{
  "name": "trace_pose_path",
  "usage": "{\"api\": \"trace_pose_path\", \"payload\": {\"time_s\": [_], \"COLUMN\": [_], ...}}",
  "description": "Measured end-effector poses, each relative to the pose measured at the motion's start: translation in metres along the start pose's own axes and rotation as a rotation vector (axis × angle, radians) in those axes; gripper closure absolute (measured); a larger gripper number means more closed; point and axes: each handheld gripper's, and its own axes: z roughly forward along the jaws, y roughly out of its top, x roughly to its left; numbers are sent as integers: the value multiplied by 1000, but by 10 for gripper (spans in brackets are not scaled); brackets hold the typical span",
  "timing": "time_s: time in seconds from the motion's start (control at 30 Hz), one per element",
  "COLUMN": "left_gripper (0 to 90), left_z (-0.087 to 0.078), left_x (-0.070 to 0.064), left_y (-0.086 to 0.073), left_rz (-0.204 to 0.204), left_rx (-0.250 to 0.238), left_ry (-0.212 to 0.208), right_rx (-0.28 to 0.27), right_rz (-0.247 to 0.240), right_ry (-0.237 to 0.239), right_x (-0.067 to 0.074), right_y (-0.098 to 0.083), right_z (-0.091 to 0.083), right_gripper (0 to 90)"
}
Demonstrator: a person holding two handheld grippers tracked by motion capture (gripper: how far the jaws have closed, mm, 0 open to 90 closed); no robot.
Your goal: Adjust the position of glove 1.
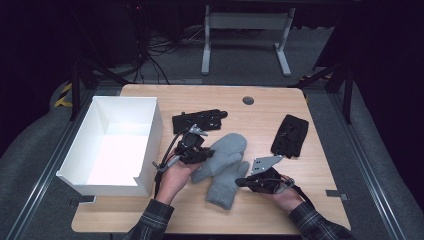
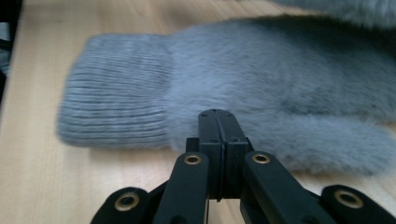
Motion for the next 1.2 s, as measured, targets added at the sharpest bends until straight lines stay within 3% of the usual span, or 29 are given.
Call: {"api": "trace_pose_path", "payload": {"time_s": [0.17,0.33,0.63,0.77,0.87,1.2], "left_gripper": [851,852,852,851,851,851], "left_z": [0,-1,-7,-10,-10,-6], "left_x": [1,1,5,6,4,-15], "left_y": [0,0,-2,-4,-6,-8], "left_rz": [-1,-8,-27,-39,-38,-50], "left_rx": [-3,-2,-10,-11,-10,2], "left_ry": [-1,4,17,21,17,28], "right_rx": [0,7,-11,-18,-17,-23], "right_rz": [-17,-34,-55,-63,-70,-5], "right_ry": [71,101,100,94,81,-14], "right_x": [19,27,29,30,27,2], "right_y": [-5,0,27,33,31,4], "right_z": [-4,10,46,53,45,-1], "right_gripper": [900,900,900,900,900,900]}}
